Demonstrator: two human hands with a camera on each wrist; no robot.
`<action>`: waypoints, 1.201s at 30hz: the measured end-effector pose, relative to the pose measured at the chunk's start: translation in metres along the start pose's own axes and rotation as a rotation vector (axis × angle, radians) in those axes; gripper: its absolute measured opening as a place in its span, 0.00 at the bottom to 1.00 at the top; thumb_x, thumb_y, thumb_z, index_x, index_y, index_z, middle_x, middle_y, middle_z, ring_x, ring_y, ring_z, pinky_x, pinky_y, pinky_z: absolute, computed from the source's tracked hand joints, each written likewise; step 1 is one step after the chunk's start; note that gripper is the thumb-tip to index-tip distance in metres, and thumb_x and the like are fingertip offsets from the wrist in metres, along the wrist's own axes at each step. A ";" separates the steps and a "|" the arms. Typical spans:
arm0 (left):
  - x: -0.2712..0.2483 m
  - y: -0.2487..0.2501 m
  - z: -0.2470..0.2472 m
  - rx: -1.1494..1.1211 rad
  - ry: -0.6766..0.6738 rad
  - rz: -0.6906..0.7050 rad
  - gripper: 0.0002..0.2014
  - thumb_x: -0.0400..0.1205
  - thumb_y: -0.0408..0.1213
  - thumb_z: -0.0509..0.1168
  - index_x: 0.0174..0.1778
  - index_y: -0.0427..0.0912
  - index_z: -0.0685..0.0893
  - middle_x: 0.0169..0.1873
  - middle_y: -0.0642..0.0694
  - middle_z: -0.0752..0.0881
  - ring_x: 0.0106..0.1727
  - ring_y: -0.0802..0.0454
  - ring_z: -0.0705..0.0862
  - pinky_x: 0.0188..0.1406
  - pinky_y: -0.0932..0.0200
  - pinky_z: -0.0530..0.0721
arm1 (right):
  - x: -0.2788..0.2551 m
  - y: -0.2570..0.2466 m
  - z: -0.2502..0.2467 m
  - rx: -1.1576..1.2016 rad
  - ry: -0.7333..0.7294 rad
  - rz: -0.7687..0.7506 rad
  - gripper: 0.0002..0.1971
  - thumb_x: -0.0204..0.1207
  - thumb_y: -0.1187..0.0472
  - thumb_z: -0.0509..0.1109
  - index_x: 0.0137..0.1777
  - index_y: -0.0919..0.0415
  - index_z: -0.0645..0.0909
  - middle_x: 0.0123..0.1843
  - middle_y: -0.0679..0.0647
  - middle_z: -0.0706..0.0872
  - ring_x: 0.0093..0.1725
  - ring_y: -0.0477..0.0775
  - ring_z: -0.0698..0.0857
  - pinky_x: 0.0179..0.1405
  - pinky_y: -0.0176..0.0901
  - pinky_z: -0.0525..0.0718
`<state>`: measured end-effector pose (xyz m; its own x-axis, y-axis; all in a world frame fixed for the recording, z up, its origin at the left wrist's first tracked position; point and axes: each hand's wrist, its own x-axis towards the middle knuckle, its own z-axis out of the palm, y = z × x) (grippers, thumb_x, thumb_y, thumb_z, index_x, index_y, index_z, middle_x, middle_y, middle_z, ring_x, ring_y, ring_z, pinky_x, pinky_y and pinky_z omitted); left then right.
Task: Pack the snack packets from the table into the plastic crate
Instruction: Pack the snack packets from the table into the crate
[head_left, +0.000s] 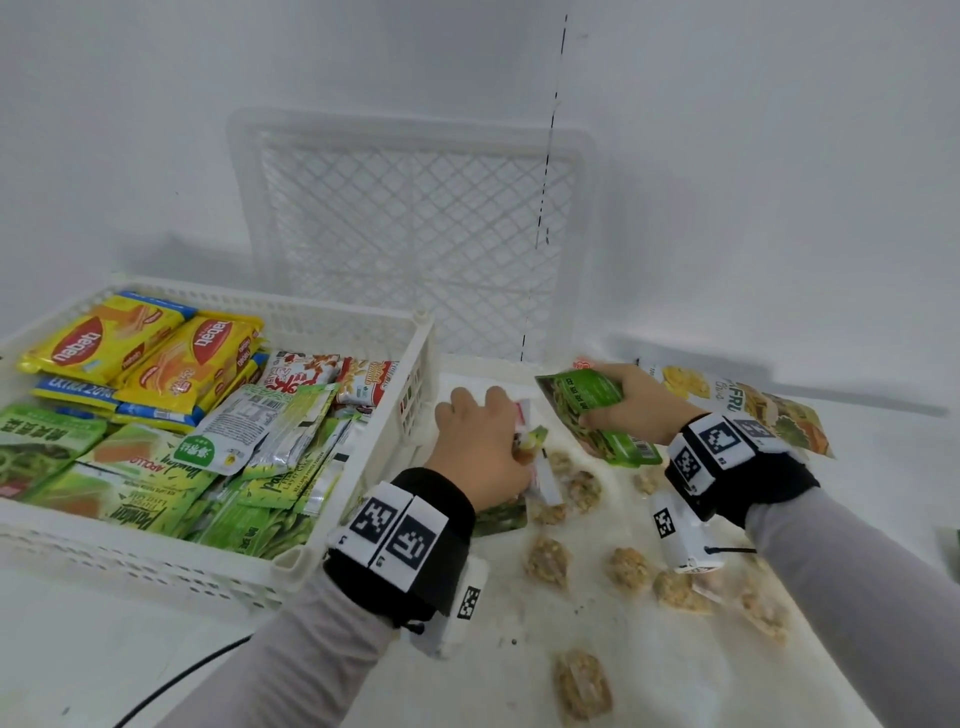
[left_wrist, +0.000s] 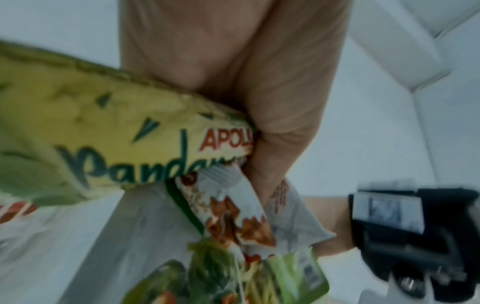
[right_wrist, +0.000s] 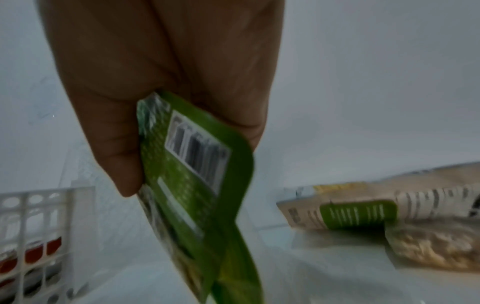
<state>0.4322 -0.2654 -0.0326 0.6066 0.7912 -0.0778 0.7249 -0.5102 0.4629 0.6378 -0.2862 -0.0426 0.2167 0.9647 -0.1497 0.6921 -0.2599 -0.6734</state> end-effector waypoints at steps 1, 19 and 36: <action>-0.003 0.004 -0.008 -0.037 0.029 0.032 0.19 0.71 0.34 0.66 0.50 0.42 0.62 0.48 0.44 0.63 0.53 0.45 0.63 0.49 0.52 0.66 | 0.000 -0.001 -0.003 0.009 0.007 0.002 0.36 0.71 0.67 0.74 0.78 0.49 0.66 0.50 0.50 0.86 0.42 0.48 0.87 0.39 0.36 0.81; -0.007 -0.108 -0.214 -0.068 0.097 0.197 0.27 0.63 0.46 0.78 0.49 0.57 0.68 0.57 0.45 0.82 0.55 0.45 0.83 0.49 0.55 0.82 | 0.011 -0.186 0.015 0.087 0.126 -0.165 0.24 0.73 0.62 0.75 0.64 0.40 0.74 0.45 0.36 0.85 0.44 0.41 0.87 0.43 0.38 0.82; 0.062 -0.283 -0.167 -0.420 -0.099 -0.029 0.39 0.64 0.41 0.81 0.65 0.35 0.67 0.59 0.37 0.78 0.59 0.41 0.80 0.57 0.46 0.83 | 0.102 -0.281 0.193 -0.084 0.290 0.022 0.26 0.70 0.68 0.69 0.69 0.51 0.76 0.61 0.54 0.84 0.60 0.54 0.82 0.48 0.36 0.73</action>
<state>0.2099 -0.0154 -0.0207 0.6308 0.7569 -0.1710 0.5587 -0.2902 0.7769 0.3321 -0.1065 -0.0084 0.4113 0.9096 0.0580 0.7371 -0.2945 -0.6083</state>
